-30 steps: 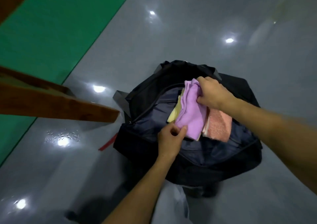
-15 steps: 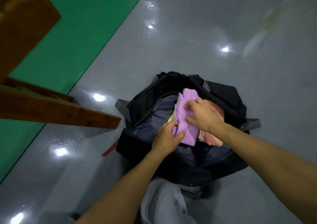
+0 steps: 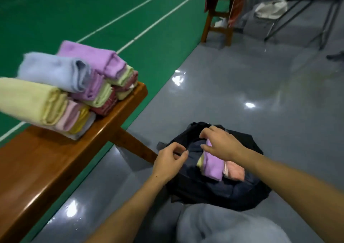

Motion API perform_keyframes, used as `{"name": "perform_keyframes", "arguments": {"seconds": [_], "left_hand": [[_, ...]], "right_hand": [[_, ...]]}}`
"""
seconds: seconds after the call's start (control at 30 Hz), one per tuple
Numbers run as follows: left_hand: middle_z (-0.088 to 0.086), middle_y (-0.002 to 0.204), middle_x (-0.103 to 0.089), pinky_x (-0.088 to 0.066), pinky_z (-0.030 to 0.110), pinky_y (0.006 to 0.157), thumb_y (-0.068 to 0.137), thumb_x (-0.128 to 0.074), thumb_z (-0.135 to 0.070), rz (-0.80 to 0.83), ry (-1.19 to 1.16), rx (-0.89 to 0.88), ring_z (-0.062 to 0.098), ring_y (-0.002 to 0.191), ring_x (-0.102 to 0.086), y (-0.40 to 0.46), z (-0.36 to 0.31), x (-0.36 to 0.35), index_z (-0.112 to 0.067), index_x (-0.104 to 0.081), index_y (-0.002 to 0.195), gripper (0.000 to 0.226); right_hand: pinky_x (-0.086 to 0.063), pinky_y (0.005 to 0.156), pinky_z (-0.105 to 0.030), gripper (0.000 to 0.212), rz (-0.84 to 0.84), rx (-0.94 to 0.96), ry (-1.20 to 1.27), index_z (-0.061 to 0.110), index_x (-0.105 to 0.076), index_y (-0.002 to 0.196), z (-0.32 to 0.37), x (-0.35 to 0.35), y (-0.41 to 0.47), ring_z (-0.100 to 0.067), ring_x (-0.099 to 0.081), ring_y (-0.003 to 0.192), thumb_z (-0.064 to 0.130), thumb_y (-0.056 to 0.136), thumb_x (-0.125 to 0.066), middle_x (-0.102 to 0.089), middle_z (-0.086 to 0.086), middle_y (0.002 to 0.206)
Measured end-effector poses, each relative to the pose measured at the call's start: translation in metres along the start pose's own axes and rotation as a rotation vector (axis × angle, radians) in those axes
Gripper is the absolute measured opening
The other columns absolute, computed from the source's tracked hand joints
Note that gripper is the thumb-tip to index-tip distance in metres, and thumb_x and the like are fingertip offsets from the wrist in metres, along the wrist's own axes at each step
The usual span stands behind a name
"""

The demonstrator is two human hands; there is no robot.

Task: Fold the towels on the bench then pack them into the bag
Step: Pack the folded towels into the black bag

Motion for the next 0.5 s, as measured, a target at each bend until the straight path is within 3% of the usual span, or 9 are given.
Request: {"name": "perform_keyframes", "arguments": {"seconds": [0.27, 0.33, 0.5], "left_hand": [[-0.013, 0.083, -0.072, -0.059, 0.030, 0.072, 0.097, -0.069, -0.044, -0.232, 0.019, -0.146, 0.001, 0.079, -0.069, -0.079, -0.047, 0.178, -0.028, -0.073, 0.094, 0.017], [-0.011, 0.083, -0.072, -0.060, 0.035, 0.072, 0.099, -0.067, -0.042, -0.318, 0.013, -0.181, 0.005, 0.079, -0.070, -0.099, -0.048, 0.223, -0.028, -0.073, 0.095, 0.016], [-0.013, 0.088, -0.072, -0.062, 0.041, 0.072, 0.100, -0.061, -0.050, -0.588, 0.089, -0.131, 0.004, 0.079, -0.069, -0.124, -0.009, 0.330, -0.026, -0.070, 0.097, 0.025]], "right_hand": [[-0.052, 0.096, -0.039, 0.038, -0.103, 0.252, -0.022, 0.026, -0.054, 0.133, 0.169, 0.079, -0.031, -0.019, -0.059, 0.114, 0.045, 0.102, -0.059, -0.056, 0.001, 0.129], [-0.052, 0.097, -0.038, 0.039, -0.125, 0.306, 0.018, 0.025, -0.054, 0.134, 0.210, 0.084, -0.034, -0.018, -0.058, 0.114, 0.046, 0.102, -0.058, -0.056, 0.001, 0.129], [-0.053, 0.097, -0.041, 0.044, -0.215, 0.339, 0.366, 0.022, -0.053, 0.129, 0.301, 0.072, -0.021, -0.015, -0.057, 0.108, 0.054, 0.100, -0.057, -0.056, 0.000, 0.124]]}}
Point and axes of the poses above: each hand's wrist, its own y-axis towards the middle knuckle, its own x-axis out of the back of the hand, z = x × y, the point moved 6 cm from there along y, towards the middle knuckle
